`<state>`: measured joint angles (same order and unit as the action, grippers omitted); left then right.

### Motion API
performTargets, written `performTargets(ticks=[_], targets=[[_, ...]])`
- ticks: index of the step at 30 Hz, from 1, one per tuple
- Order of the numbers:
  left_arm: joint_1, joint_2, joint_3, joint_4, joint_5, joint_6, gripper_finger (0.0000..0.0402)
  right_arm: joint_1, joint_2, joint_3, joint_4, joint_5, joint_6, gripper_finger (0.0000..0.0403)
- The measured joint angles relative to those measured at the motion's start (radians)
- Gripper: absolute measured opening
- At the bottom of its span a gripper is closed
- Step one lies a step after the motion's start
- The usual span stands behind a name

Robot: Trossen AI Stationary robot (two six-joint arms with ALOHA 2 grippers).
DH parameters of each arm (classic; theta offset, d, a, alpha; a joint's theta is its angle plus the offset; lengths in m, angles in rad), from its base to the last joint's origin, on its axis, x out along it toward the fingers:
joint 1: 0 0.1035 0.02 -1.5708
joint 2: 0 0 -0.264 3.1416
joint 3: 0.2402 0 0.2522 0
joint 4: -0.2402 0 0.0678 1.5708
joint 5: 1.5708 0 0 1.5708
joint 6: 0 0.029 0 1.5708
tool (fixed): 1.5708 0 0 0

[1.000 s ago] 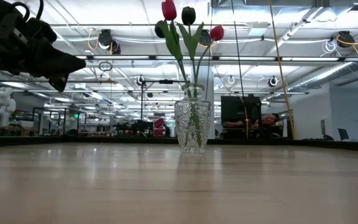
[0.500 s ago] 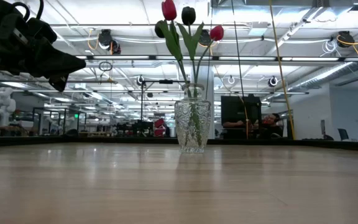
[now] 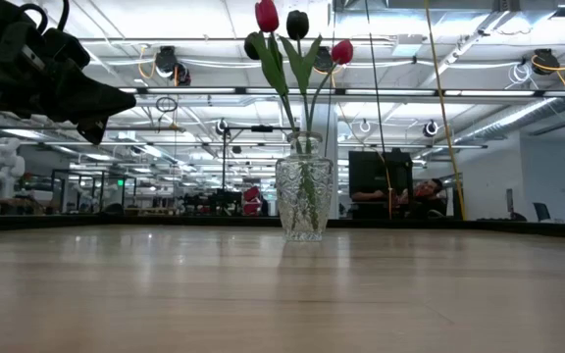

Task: Sort flowers into vase by color
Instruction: Return to home position

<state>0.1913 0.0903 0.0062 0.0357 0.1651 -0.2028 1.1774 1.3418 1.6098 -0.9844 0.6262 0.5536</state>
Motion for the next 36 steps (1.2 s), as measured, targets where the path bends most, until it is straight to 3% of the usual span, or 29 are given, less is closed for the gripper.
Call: performTargets(ticks=[4, 10, 16, 20, 24, 27, 30, 33, 36], targets=[[0.000, 0.000, 0.000, 0.000, 0.000, 0.000, 0.0031, 0.000, 0.000, 0.079, -0.012, 0.025, -0.081, 0.0132], [0.000, 0.000, 0.000, 0.000, 0.001, 0.000, 0.0031, 0.000, -0.001, 0.164, -0.048, 0.189, -0.232, 0.0132], [0.000, 0.000, 0.000, 0.001, 0.007, 0.000, 0.0031, -0.002, -0.009, 0.169, -0.084, 0.431, -0.163, 0.0132], [0.000, 0.000, 0.000, 0.001, 0.007, 0.000, 0.0031, -0.047, -0.009, 0.169, -0.212, 0.443, -0.131, 0.0125], [0.000, 0.000, 0.000, 0.000, 0.007, 0.000, 0.0031, -0.173, -0.013, 0.169, -0.349, 0.369, -0.010, 0.0072], [0.000, 0.000, 0.000, 0.001, 0.007, 0.000, 0.0031, -0.298, -0.013, 0.161, -0.326, 0.283, -0.052, 0.0015], [0.000, 0.000, 0.000, 0.001, 0.007, 0.000, 0.0031, -0.434, -0.013, 0.131, -0.137, 0.159, -0.200, 0.0008], [0.000, 0.000, 0.000, 0.001, 0.007, 0.000, 0.0031, -0.574, -0.012, 0.056, 0.119, -0.039, -0.407, 0.0002], [0.000, 0.000, 0.000, 0.000, 0.007, 0.000, 0.0031, -0.695, -0.009, -0.012, 0.259, -0.147, -0.485, 0.0001]])
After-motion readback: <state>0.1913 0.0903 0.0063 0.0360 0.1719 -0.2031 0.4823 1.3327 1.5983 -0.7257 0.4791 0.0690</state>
